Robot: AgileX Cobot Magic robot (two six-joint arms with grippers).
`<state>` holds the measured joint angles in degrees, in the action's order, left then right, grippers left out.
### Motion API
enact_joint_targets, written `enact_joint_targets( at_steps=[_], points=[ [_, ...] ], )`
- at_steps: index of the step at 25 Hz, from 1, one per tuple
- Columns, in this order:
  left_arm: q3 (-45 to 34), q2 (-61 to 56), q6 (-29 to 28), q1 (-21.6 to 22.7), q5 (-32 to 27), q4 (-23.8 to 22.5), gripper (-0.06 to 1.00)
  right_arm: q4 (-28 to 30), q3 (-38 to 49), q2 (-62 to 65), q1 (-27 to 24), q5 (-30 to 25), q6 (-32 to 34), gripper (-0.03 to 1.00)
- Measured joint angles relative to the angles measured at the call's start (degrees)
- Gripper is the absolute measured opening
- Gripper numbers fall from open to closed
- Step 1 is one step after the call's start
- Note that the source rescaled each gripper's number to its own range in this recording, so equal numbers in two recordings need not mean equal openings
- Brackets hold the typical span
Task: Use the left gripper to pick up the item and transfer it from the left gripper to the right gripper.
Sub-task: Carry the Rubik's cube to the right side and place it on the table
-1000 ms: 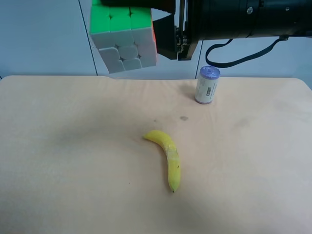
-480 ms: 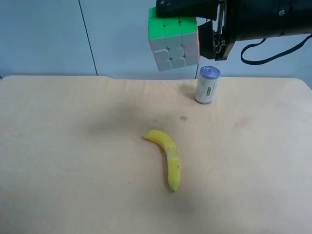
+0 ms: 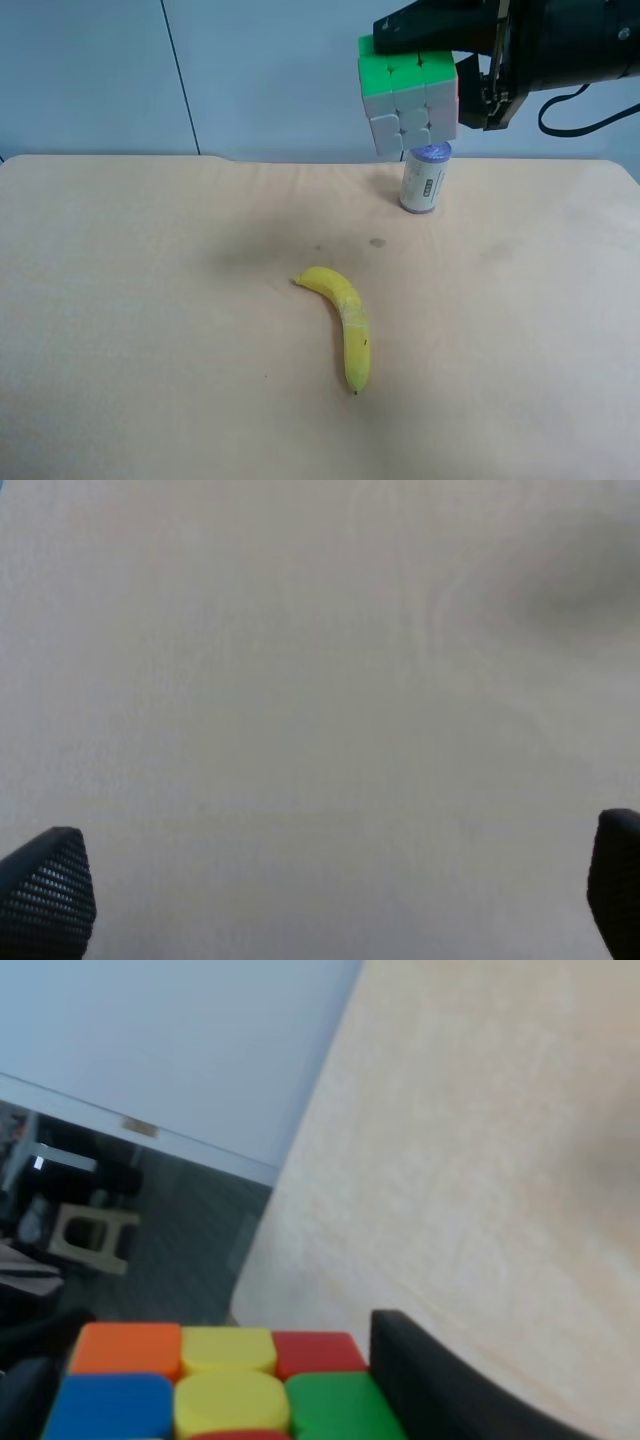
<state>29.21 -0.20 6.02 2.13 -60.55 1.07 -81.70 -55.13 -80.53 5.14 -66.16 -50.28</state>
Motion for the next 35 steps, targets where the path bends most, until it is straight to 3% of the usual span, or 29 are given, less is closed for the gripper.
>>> enact_joint_targets(
  at_steps=[13, 18, 25, 31, 35],
  points=[
    [0.0, 0.0, 0.0, 0.0, 0.0, 0.0, 1.0, 15.8, 0.0, 0.0, -0.2, -2.6, 2.8, 0.0],
    [0.0, 0.0, 0.0, 0.0, 0.0, 0.0, 1.0, 24.7, 0.0, 1.3, -0.2, 0.9, 6.5, 0.0],
    [0.0, 0.0, 0.0, 0.0, 0.0, 0.0, 1.0, 43.2, 0.0, 5.6, -0.2, 8.1, 18.2, 0.0],
    [0.0, 0.0, 0.0, 0.0, 0.0, 0.0, 1.0, 65.8, 0.0, 6.0, -0.2, 15.1, 33.8, 0.0],
    [0.0, 0.0, 0.0, 0.0, 0.0, 0.0, 1.0, 77.2, 0.0, 5.8, -0.2, 19.4, 42.9, 0.0]
  ],
)
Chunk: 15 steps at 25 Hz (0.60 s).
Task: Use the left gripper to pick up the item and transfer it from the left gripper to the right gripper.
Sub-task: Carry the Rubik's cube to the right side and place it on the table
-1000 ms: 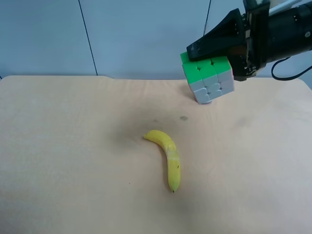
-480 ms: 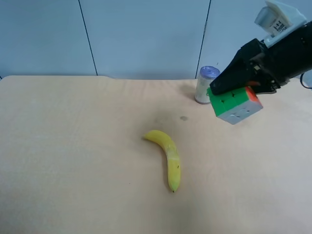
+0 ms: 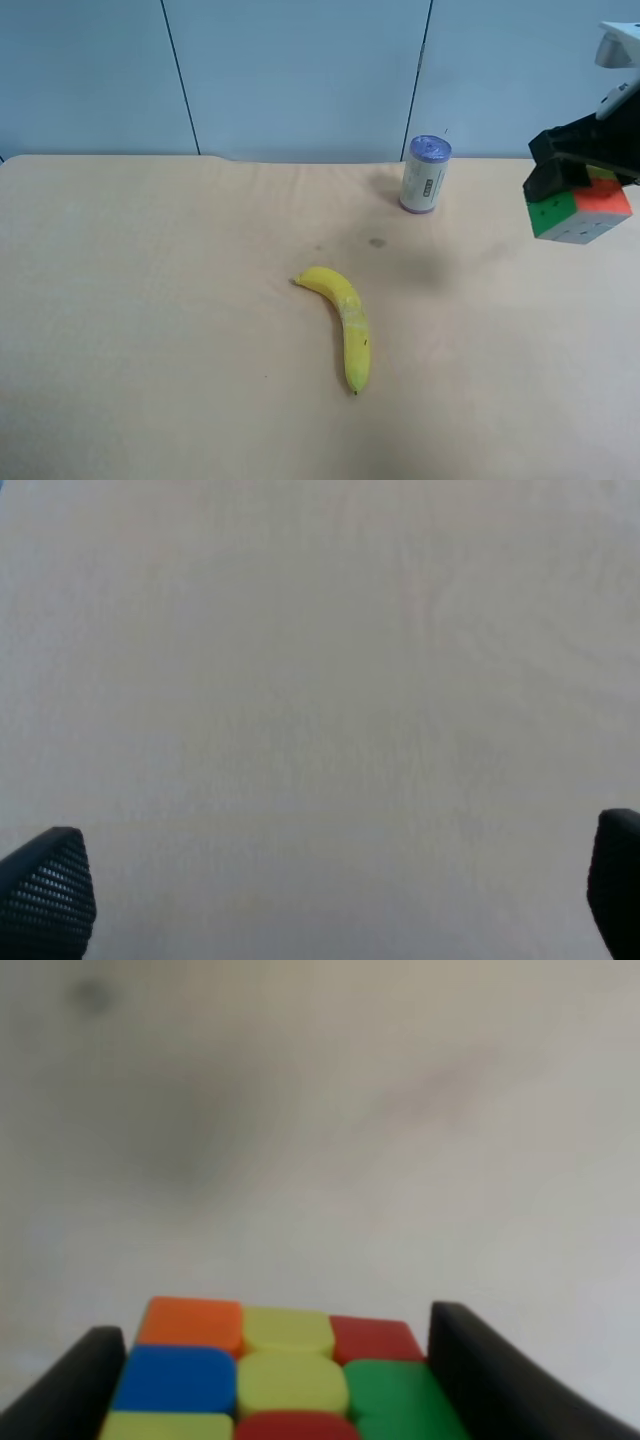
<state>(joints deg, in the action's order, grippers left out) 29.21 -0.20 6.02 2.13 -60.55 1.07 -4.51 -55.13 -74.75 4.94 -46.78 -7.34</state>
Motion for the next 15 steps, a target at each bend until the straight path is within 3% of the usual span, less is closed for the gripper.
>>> enact_joint_targets(
  at_steps=[5, 15],
  points=[
    [0.0, 0.0, 0.0, 0.0, 0.0, 0.0, 1.0, 5.4, 0.0, -4.7, 0.0, 3.3, 4.1, 0.0],
    [0.0, 0.0, 0.0, 0.0, 0.0, 0.0, 1.0, 4.9, 0.0, -20.9, 0.0, 10.0, 4.4, 0.0]
  ],
)
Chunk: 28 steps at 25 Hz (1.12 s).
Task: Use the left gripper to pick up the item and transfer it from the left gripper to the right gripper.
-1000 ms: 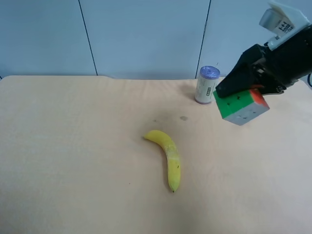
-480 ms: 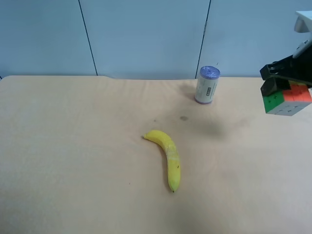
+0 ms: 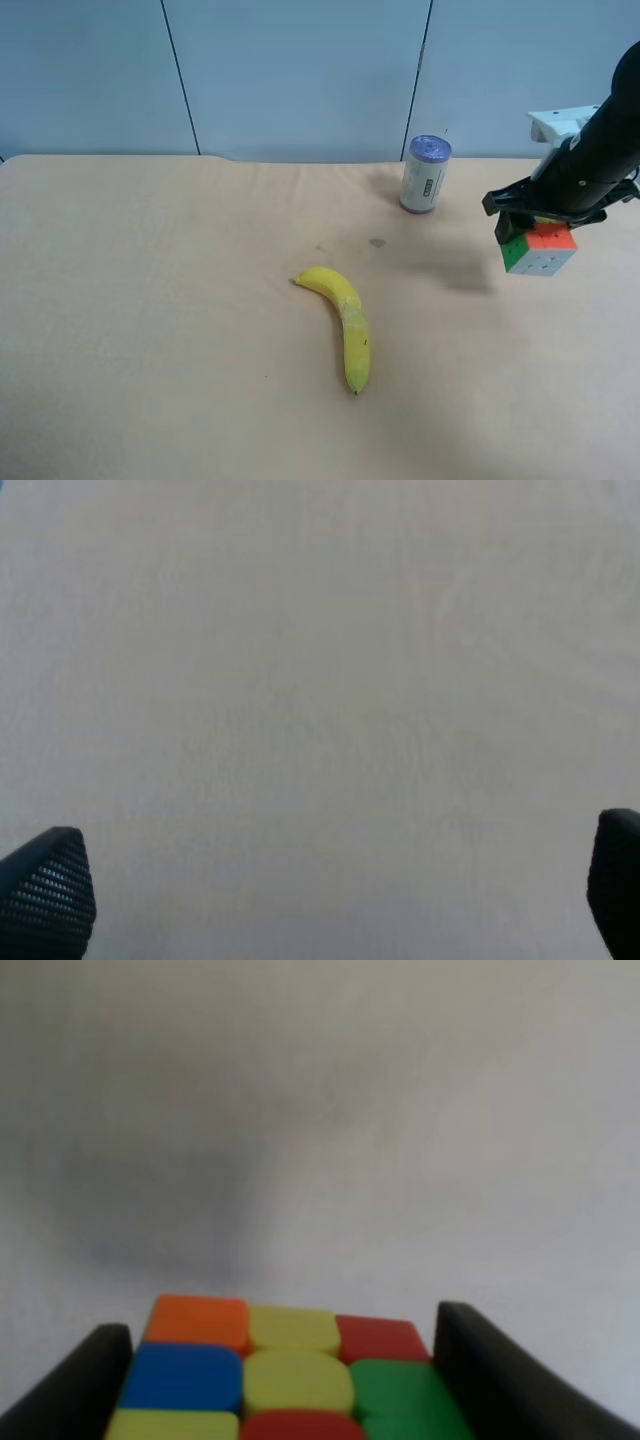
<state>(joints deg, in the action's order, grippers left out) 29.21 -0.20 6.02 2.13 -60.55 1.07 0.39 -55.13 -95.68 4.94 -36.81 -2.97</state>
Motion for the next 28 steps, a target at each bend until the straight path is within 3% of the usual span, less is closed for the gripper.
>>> enact_joint_targets(
  at_steps=[16, 17, 19, 20, 21, 24, 28],
  points=[
    [0.0, 0.0, 0.0, 0.0, 0.0, 0.0, 1.0, -1.8, 0.0, -6.7, 0.0, 4.4, -1.3, 0.01],
    [0.0, 0.0, 0.0, 0.0, 0.0, 0.0, 1.0, -2.1, 0.0, -6.7, 0.0, 4.4, -1.3, 0.14],
    [0.0, 0.0, 0.0, 0.0, 0.0, 0.0, 1.0, -2.7, 0.0, -6.7, 0.0, 4.4, -1.3, 0.62],
    [0.0, 0.0, 0.0, 0.0, 0.0, 0.0, 1.0, -3.1, 0.0, -6.7, 0.0, 4.4, -1.3, 0.77],
    [0.0, 0.0, 0.0, 0.0, 0.0, 0.0, 1.0, -3.3, 0.0, -6.7, 0.0, 4.4, -1.3, 0.86],
    [0.0, 0.0, 0.0, 0.0, 0.0, 0.0, 1.0, -3.6, 0.0, -6.7, 0.0, 4.4, -1.3, 0.96],
    [0.0, 0.0, 0.0, 0.0, 0.0, 0.0, 1.0, -3.6, 0.0, -6.1, 0.0, 3.0, -1.3, 0.99]
  ],
)
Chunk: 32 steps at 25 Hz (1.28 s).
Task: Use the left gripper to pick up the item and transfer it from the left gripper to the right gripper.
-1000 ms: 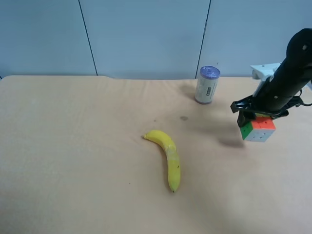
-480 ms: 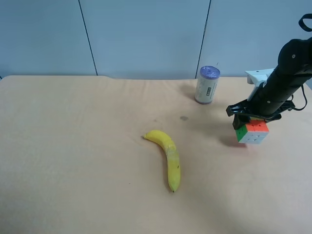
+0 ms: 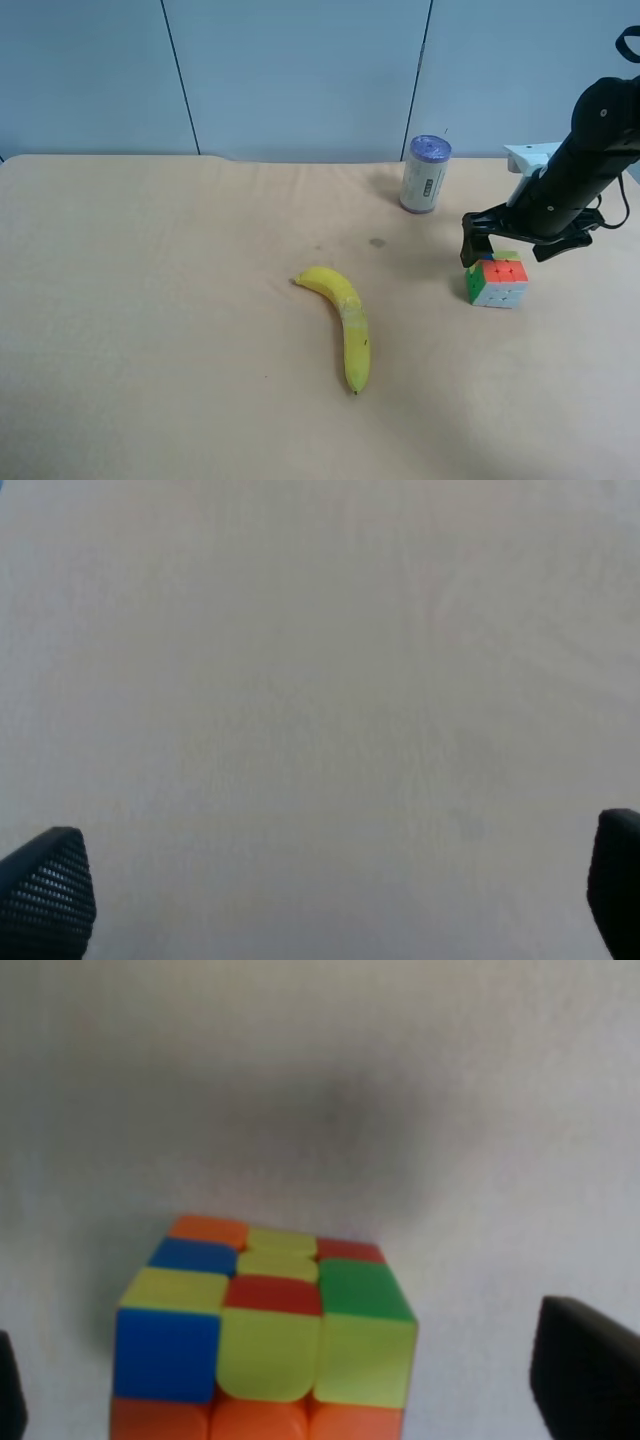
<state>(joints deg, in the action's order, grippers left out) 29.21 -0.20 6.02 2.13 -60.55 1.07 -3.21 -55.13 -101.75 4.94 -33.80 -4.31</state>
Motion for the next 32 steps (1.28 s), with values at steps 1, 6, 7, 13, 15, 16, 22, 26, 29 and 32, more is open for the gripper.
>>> enact_joint_targets(
  at_steps=[1, 6, 7, 13, 15, 16, 22, 26, 29, 32],
  points=[
    [0.0, 0.0, 0.0, 0.0, 0.0, 0.0, 1.0, 0.0, 0.0, 0.7, 0.0, -0.7, 0.0, 0.99],
    [0.0, 0.0, 0.0, 0.0, 0.0, 0.0, 1.0, 0.0, -0.1, 8.0, 0.0, -5.4, 0.0, 0.99],
    [0.0, 0.0, 0.0, 0.0, 0.0, 0.0, 1.0, 0.0, -0.1, 9.7, 0.0, -6.6, 0.0, 0.99],
    [0.0, 0.0, 0.0, 0.0, 0.0, 0.0, 1.0, 0.0, -0.2, 25.1, 0.0, -14.7, 0.0, 0.99],
    [0.0, 0.0, 0.0, 0.0, 0.0, 0.0, 1.0, 0.0, -0.2, 29.8, 0.0, -17.8, 0.0, 0.99],
    [0.0, 0.0, 0.0, 0.0, 0.0, 0.0, 1.0, 0.0, -0.2, 32.3, 0.0, -19.4, 0.0, 0.99],
    [0.0, 0.0, 0.0, 0.0, 0.0, 0.0, 1.0, -0.1, -0.2, 44.5, 0.0, -27.2, 0.0, 0.99],
    [0.0, 0.0, 0.0, 0.0, 0.0, 0.0, 1.0, -0.1, 0.6, 52.1, 0.0, -32.7, 0.0, 0.99],
    [0.0, 0.0, 0.0, 0.0, 0.0, 0.0, 1.0, -0.1, 4.3, 58.8, 0.0, -34.5, 0.0, 0.99],
    [0.0, 0.0, 0.0, 0.0, 0.0, 0.0, 1.0, -0.1, 10.1, 66.5, 0.0, -35.2, 0.0, 0.99]
  ],
)
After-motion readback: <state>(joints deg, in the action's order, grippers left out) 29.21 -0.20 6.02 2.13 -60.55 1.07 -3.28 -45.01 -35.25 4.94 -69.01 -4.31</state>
